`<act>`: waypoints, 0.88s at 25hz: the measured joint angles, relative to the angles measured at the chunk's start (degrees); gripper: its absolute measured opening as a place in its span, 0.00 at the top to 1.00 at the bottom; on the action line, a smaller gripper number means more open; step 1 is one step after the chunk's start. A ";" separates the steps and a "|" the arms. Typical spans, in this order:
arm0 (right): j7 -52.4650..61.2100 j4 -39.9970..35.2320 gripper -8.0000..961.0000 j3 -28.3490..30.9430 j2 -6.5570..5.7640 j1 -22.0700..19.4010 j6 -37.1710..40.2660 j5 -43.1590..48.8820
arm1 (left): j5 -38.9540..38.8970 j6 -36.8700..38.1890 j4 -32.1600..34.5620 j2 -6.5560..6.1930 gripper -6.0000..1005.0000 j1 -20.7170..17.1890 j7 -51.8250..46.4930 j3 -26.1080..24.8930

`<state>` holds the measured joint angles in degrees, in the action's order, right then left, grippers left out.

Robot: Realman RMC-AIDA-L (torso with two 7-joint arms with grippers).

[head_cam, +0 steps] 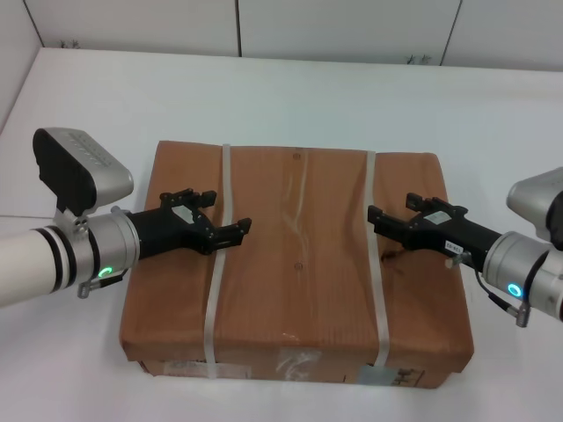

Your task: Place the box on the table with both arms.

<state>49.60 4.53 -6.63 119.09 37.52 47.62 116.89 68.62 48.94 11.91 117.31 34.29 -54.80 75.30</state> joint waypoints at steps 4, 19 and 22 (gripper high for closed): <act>-0.07 -1.04 0.16 0.37 0.01 -1.32 2.10 -0.11 | -0.03 1.19 0.47 -0.02 0.21 -0.15 0.02 0.02; -2.66 -13.38 0.12 -2.53 -0.48 -8.71 31.38 1.08 | -0.05 23.44 11.47 -1.74 0.17 -7.48 -1.92 -0.65; 1.60 -19.26 0.12 -8.72 -0.68 -8.74 38.98 2.30 | 0.31 32.75 11.57 -3.64 0.17 -7.26 -4.81 -0.60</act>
<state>51.20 -14.72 -15.35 118.41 28.78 86.60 119.19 68.93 81.68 23.48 113.66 27.03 -59.61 74.70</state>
